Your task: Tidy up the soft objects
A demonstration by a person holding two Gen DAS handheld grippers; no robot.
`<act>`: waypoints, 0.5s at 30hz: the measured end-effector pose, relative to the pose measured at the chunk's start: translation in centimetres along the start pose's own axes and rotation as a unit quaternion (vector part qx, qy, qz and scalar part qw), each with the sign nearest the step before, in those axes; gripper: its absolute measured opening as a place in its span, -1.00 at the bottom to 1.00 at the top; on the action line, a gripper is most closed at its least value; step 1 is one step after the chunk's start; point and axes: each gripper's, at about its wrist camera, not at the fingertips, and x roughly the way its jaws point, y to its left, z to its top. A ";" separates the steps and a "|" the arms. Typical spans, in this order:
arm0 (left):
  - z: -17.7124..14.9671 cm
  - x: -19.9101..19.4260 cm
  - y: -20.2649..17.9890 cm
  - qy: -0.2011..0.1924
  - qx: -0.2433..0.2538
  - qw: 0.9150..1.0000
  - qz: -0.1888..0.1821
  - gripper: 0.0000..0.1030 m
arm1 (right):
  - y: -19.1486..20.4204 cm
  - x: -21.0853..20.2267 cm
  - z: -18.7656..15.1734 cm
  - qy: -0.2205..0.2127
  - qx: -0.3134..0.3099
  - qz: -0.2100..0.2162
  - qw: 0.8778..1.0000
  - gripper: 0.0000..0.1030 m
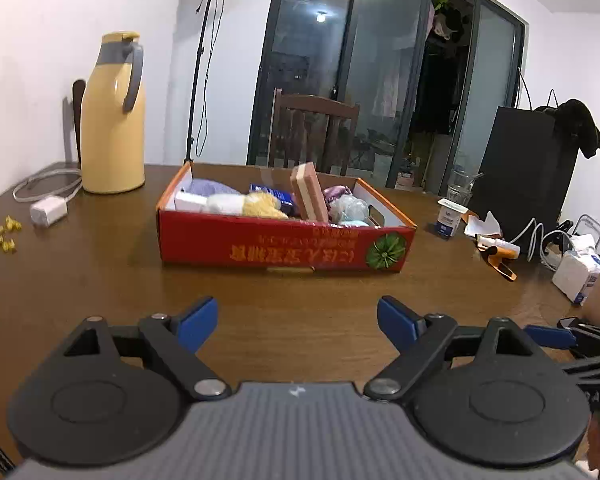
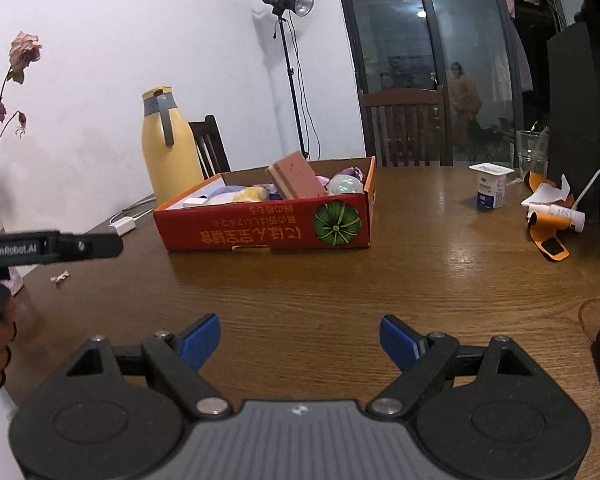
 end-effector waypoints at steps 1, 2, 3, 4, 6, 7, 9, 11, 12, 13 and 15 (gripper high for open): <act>-0.2 -0.1 -0.1 0.001 0.000 1.000 -0.003 0.72 | 0.2 -0.1 0.0 -0.003 0.001 -0.001 1.000 0.68; -0.5 -0.4 -0.1 -0.001 0.001 1.000 -0.002 0.72 | 0.4 -0.3 0.1 -0.005 0.001 -0.001 1.000 0.68; -0.9 -0.8 -0.2 -0.007 0.002 1.000 0.002 0.72 | 0.7 -0.5 0.0 -0.007 -0.001 -0.001 1.000 0.68; -1.2 -1.1 -0.2 -0.010 0.003 1.000 0.004 0.72 | 1.0 -0.7 0.0 -0.009 -0.004 -0.001 1.000 0.68; -2.0 -1.8 -0.2 -0.011 0.004 1.000 0.002 0.73 | 1.5 -1.1 -0.1 -0.011 -0.007 0.000 1.000 0.68; -2.3 -2.0 -0.1 -0.009 0.002 1.000 0.000 0.73 | 1.7 -1.3 -0.2 -0.010 -0.008 0.001 1.000 0.68; -2.9 -2.4 0.0 -0.005 0.000 1.000 -0.003 0.73 | 2.2 -1.5 -0.5 -0.007 -0.010 0.000 1.000 0.68; -3.4 -2.7 0.3 -0.003 -0.001 1.000 -0.004 0.74 | 2.7 -1.6 -0.7 -0.003 -0.013 -0.002 1.000 0.68; -3.6 -2.9 0.4 -0.001 -0.003 1.000 -0.005 0.74 | 2.9 -1.6 -0.8 -0.002 -0.015 -0.002 1.000 0.68; -3.7 -3.0 0.5 0.000 -0.004 1.000 -0.007 0.74 | 3.0 -1.7 -0.8 -0.001 -0.015 -0.002 1.000 0.68; -4.0 -3.2 0.6 0.000 -0.001 1.000 -0.013 0.74 | 3.4 -1.8 -0.9 0.001 -0.016 -0.002 1.000 0.68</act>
